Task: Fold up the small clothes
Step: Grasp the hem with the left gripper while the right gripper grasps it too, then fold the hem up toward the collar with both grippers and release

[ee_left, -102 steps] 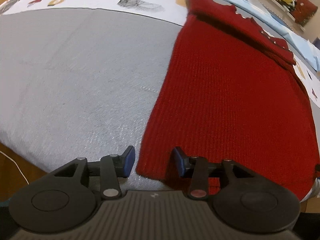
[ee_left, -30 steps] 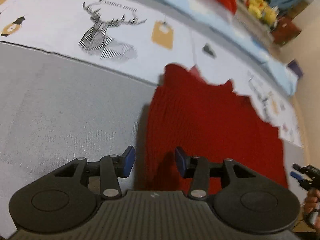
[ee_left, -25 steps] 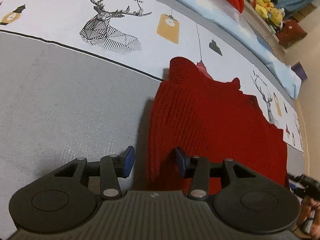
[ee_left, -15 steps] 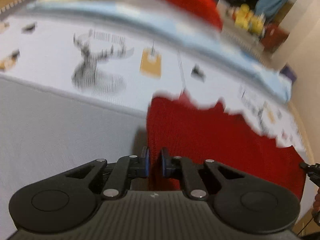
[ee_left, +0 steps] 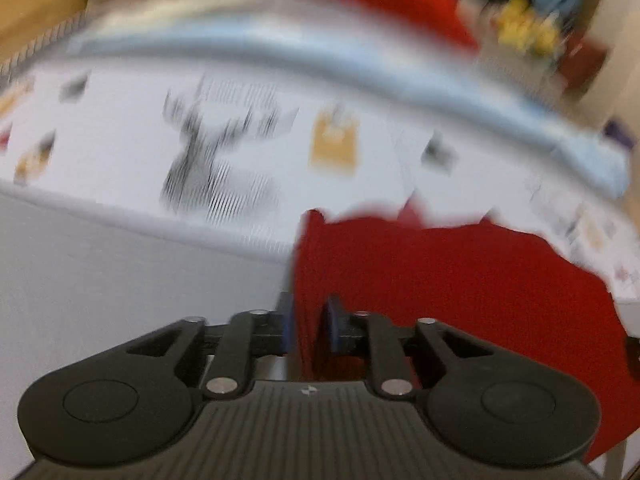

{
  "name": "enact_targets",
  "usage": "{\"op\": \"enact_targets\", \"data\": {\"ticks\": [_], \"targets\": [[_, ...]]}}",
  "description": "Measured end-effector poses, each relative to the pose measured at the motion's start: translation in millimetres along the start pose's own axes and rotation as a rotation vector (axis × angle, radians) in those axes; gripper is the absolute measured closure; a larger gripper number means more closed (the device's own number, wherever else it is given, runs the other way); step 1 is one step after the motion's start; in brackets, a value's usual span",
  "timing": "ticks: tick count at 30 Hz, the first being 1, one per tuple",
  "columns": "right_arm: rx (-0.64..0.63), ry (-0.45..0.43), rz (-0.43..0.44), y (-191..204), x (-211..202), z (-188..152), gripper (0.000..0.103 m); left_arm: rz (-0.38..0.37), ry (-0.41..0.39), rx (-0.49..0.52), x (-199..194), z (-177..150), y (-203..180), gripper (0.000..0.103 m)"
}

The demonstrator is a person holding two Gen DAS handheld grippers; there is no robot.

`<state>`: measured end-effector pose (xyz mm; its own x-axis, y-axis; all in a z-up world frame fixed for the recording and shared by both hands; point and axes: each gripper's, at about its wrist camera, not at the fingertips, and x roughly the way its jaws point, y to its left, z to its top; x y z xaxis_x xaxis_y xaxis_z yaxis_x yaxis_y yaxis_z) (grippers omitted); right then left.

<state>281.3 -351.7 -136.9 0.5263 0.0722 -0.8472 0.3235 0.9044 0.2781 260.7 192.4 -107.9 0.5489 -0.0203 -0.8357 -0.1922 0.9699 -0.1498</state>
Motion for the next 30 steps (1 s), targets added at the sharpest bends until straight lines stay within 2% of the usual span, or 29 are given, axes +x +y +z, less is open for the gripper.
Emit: {"op": "enact_targets", "data": {"ticks": [1,2,4,8,14,18,19,20,21,23,26,28,30], "targets": [[0.055,0.084,-0.031,-7,13,-3,0.085,0.012,0.051,-0.004,4,-3,4,0.065],[0.116,0.117,-0.02,-15,16,-5,0.081,0.003,0.074,-0.012,5,-6,9,0.063],[0.185,0.119,0.01,-26,11,-6,0.078,-0.052,0.129,-0.042,2,-10,18,0.062],[0.116,0.165,0.036,-30,3,-12,0.067,-0.152,0.272,-0.09,-1,-30,32,0.058],[0.159,0.278,0.117,-52,-14,-33,0.059,-0.161,0.309,-0.019,-15,-47,30,0.058],[0.198,0.308,0.161,-59,-33,-47,0.057,-0.156,0.336,0.008,-21,-61,25,0.06],[0.192,0.309,0.175,-59,-38,-49,0.058,-0.152,0.33,0.019,-22,-64,24,0.062],[0.182,0.3,0.186,-57,-42,-50,0.068,-0.155,0.309,0.033,-26,-65,22,0.081],[0.165,0.271,0.191,-56,-51,-50,0.079,-0.171,0.288,0.041,-32,-64,21,0.089],[0.165,0.209,0.225,-57,-69,-48,0.087,-0.176,0.21,0.031,-49,-61,22,0.09],[0.216,0.089,0.295,-65,-98,-42,0.09,-0.208,0.122,-0.032,-73,-58,31,0.09],[0.18,0.09,0.252,-63,-99,-44,0.09,-0.167,0.135,-0.005,-74,-61,29,0.09],[0.128,0.182,0.158,-57,-82,-50,0.09,-0.114,0.216,0.038,-61,-70,21,0.09]]}}
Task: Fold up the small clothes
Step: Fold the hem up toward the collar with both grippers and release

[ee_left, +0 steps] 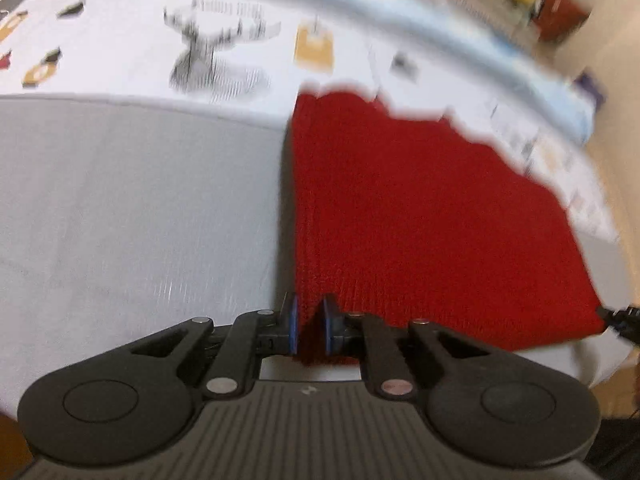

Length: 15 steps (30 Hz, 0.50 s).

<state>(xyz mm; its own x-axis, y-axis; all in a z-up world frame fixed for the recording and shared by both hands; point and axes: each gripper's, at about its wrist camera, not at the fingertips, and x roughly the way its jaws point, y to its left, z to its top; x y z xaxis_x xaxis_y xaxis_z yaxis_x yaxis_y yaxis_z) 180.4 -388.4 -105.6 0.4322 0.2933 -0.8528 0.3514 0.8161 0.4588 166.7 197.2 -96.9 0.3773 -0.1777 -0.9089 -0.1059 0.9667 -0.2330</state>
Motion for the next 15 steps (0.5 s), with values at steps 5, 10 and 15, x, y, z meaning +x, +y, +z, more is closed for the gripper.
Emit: {"op": "enact_targets", "data": {"ticks": [5,10,15], "targets": [[-0.089,0.074,-0.124,14,19,-4,0.083,0.103,-0.017,0.076,2,-2,-20,0.08],[-0.226,-0.094,-0.171,35,-10,-8,0.065,0.065,-0.126,0.153,-12,-4,-42,0.079],[-0.335,-0.041,-0.088,48,8,-8,0.064,0.134,-0.015,0.237,19,-9,-58,0.079]]}}
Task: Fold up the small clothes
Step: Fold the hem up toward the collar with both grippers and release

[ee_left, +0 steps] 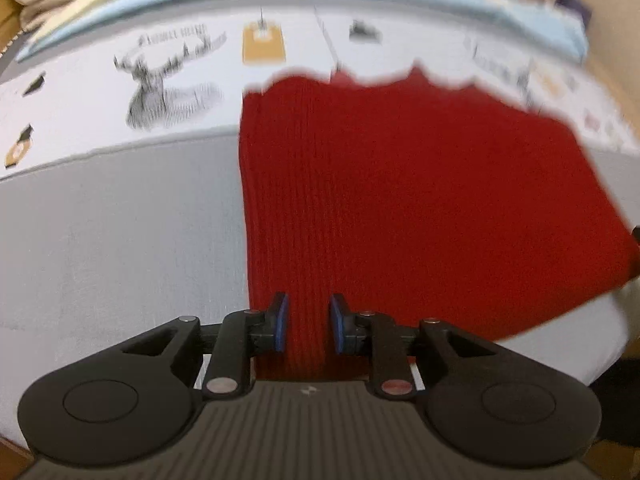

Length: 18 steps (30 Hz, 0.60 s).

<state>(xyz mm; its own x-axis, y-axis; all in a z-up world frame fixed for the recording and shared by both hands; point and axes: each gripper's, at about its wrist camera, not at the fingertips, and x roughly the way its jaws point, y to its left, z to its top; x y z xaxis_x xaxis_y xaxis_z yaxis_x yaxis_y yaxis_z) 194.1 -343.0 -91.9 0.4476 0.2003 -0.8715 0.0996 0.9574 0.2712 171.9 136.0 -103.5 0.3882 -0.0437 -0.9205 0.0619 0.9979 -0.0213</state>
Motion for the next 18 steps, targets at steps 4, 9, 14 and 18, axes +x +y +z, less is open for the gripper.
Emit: {"op": "enact_targets", "data": {"ticks": [4,9,14,18], "targets": [[-0.084,0.144,-0.09,7,32,-10,0.063,0.027,0.031,0.04,11,-5,-5,0.079],[-0.081,0.141,-0.099,9,34,-7,0.062,0.02,0.032,0.032,16,-3,-2,0.079],[-0.039,0.051,-0.074,10,15,-5,0.063,0.007,0.027,-0.016,11,1,0,0.079],[-0.022,0.106,-0.126,4,26,-5,0.063,0.001,-0.006,-0.04,1,4,0,0.079]]}}
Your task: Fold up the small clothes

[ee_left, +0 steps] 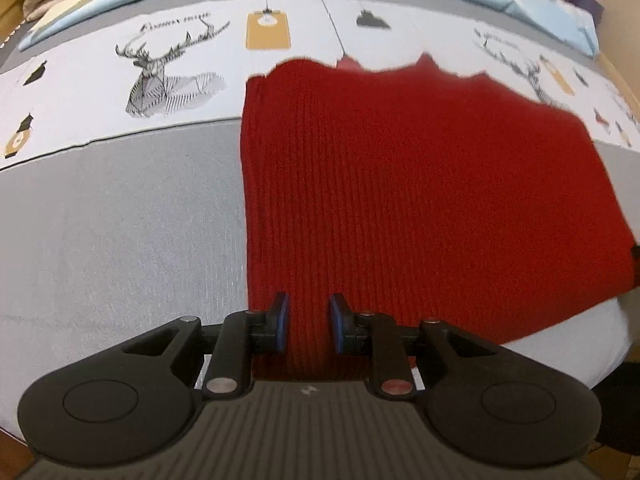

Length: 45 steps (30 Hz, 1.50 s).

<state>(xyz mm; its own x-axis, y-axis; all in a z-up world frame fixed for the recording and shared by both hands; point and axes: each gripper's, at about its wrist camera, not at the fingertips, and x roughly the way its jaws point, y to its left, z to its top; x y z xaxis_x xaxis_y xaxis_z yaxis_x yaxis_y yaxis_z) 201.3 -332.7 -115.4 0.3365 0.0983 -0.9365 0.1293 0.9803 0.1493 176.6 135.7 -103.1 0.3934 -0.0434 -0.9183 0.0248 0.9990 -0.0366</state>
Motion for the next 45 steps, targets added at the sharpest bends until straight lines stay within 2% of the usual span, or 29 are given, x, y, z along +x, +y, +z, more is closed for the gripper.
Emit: {"op": "enact_targets", "data": {"ticks": [4,8,11,13,15,18,21,26,29,34,35,39,42,45], "targets": [[-0.016,0.015,-0.013,4,7,0,0.063,-0.01,-0.029,-0.066,-5,4,9,0.079],[-0.049,0.042,-0.038,8,19,-1,0.06,0.065,0.093,-0.079,21,0,18,0.078],[-0.03,0.019,-0.053,12,17,2,0.06,0.051,0.062,-0.099,12,3,20,0.076],[-0.01,-0.032,-0.061,18,7,3,0.06,0.031,-0.001,-0.12,-4,7,22,0.076],[-0.008,-0.12,-0.067,30,-8,3,0.058,0.02,-0.059,-0.141,-23,10,25,0.076],[-0.061,-0.237,-0.081,55,-27,-2,0.06,0.049,-0.135,-0.17,-51,8,31,0.075],[-0.1,-0.312,-0.059,86,-37,-15,0.06,0.104,-0.164,-0.194,-72,4,39,0.075],[-0.155,-0.37,0.001,158,-37,-48,0.07,0.134,-0.207,-0.222,-99,1,66,0.075],[-0.195,-0.382,0.05,211,-33,-66,0.071,0.133,-0.221,-0.255,-109,-3,87,0.074],[-0.383,-0.38,0.16,315,-25,-92,0.07,0.137,-0.221,-0.3,-117,-12,119,0.074],[-0.424,-0.378,0.181,334,-25,-97,0.068,0.136,-0.224,-0.31,-118,-13,125,0.074],[-0.603,-0.379,0.27,403,-25,-123,0.042,0.128,-0.225,-0.359,-121,-16,146,0.07],[-0.758,-0.315,0.251,443,-11,-138,0.037,0.121,-0.222,-0.366,-122,-17,153,0.07],[-0.811,-0.244,0.176,462,10,-140,0.035,0.115,-0.219,-0.36,-122,-18,157,0.07]]}}
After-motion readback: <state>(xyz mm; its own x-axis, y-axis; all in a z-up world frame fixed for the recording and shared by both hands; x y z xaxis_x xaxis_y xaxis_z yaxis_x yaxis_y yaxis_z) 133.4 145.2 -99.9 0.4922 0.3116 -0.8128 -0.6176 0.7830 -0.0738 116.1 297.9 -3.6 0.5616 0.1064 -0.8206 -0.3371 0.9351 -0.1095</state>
